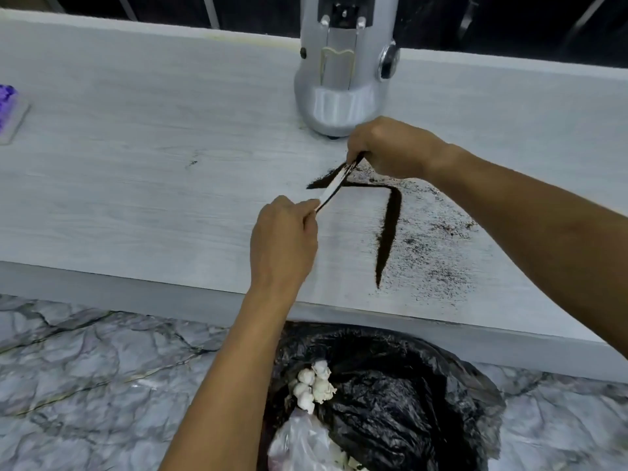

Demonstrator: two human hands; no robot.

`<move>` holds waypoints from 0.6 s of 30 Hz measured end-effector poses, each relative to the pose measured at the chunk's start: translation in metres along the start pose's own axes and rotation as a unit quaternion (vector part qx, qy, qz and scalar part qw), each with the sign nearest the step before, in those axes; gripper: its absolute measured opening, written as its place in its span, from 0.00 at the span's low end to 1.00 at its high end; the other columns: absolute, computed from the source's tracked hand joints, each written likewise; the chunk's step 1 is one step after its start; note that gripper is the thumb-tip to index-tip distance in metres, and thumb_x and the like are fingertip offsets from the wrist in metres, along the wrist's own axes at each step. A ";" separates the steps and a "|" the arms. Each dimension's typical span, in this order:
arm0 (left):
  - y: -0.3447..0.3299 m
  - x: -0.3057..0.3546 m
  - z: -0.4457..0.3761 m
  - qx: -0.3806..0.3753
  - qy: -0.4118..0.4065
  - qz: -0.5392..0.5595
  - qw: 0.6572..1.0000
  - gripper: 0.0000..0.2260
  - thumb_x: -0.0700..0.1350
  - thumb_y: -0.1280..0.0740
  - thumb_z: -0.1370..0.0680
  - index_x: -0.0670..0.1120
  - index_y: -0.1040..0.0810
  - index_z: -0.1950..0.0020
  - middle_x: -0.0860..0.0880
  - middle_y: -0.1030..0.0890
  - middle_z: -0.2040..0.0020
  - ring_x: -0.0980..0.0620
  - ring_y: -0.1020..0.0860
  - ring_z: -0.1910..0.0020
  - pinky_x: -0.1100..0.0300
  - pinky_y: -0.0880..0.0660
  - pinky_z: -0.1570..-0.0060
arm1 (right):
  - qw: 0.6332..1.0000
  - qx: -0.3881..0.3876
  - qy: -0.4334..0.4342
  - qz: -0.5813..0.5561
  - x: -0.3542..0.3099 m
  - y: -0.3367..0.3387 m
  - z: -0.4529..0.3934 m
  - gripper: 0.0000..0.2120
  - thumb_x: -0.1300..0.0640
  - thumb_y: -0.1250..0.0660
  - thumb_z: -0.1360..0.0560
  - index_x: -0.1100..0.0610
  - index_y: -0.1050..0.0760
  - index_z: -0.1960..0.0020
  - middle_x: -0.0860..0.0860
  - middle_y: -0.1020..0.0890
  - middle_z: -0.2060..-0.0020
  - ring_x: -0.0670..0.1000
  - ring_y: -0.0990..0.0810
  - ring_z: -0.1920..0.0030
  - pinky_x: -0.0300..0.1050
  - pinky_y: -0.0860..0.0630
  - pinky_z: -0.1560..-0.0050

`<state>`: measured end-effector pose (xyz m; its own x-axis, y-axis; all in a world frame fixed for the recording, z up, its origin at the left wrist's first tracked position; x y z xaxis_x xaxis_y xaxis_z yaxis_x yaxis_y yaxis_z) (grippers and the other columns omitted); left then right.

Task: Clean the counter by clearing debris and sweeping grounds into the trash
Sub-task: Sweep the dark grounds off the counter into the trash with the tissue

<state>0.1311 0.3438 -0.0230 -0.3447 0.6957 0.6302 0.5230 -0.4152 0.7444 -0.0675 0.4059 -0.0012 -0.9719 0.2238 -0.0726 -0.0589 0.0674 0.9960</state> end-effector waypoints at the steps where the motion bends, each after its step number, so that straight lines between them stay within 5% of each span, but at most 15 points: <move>1: 0.000 -0.001 -0.002 0.006 -0.041 -0.029 0.999 0.13 0.41 0.34 0.20 0.49 0.19 0.37 0.50 0.25 0.59 0.51 0.27 0.61 0.59 0.28 0.66 | 0.999 0.036 0.034 0.019 -0.003 -0.001 -0.002 0.14 0.71 0.36 0.25 0.57 0.17 0.48 0.52 0.16 0.51 0.55 0.20 0.50 0.52 0.21 0.50; 7: 0.001 -0.043 -0.021 -0.036 -0.118 -0.072 0.990 0.13 0.36 0.32 0.22 0.40 0.19 0.38 0.47 0.28 0.61 0.48 0.28 0.63 0.53 0.27 0.72 | 0.986 0.097 0.115 0.067 -0.017 -0.018 -0.017 0.14 0.73 0.32 0.28 0.63 0.18 0.45 0.57 0.17 0.50 0.62 0.21 0.50 0.54 0.24 0.46; 12: 0.035 -0.111 -0.064 -0.035 -0.016 -0.074 0.997 0.19 0.56 0.45 0.20 0.48 0.21 0.40 0.54 0.28 0.54 0.58 0.32 0.64 0.73 0.39 0.66 | 0.985 0.120 0.113 0.056 -0.048 -0.019 -0.088 0.12 0.70 0.33 0.25 0.62 0.18 0.44 0.59 0.17 0.49 0.63 0.20 0.50 0.55 0.21 0.49; 14: 0.060 -0.130 -0.074 -0.009 -0.034 -0.090 0.995 0.16 0.51 0.41 0.20 0.46 0.20 0.39 0.52 0.27 0.55 0.57 0.32 0.64 0.74 0.36 0.65 | 0.984 0.130 0.111 0.047 -0.064 -0.018 -0.121 0.12 0.69 0.34 0.23 0.61 0.18 0.43 0.58 0.17 0.47 0.63 0.20 0.49 0.54 0.20 0.50; 16: 0.085 -0.142 -0.078 0.023 -0.083 -0.128 0.988 0.13 0.39 0.34 0.21 0.42 0.19 0.37 0.46 0.26 0.57 0.50 0.28 0.61 0.57 0.27 0.67 | 0.985 0.130 0.110 0.040 -0.082 -0.020 -0.153 0.13 0.68 0.35 0.22 0.59 0.18 0.42 0.57 0.18 0.46 0.63 0.20 0.49 0.51 0.22 0.52; 18: 0.104 -0.164 -0.086 0.039 -0.075 -0.153 0.985 0.14 0.35 0.33 0.22 0.41 0.19 0.37 0.45 0.26 0.58 0.46 0.27 0.62 0.51 0.26 0.69 | 0.986 0.122 0.113 0.028 -0.101 -0.024 -0.183 0.13 0.67 0.36 0.22 0.59 0.17 0.42 0.56 0.18 0.46 0.63 0.21 0.48 0.50 0.23 0.55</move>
<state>0.1752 0.1365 -0.0298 -0.3795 0.8626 0.3345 0.4721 -0.1304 0.8718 -0.0091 0.2038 -0.0082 -0.9996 0.0139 0.0230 0.0261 0.2983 0.9541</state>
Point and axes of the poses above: each hand's wrist, its own z-axis away from the middle knuckle, its own y-axis out of the back of the hand, x = y × z, the point moved 7 cm from there along -z, towards the middle knuckle
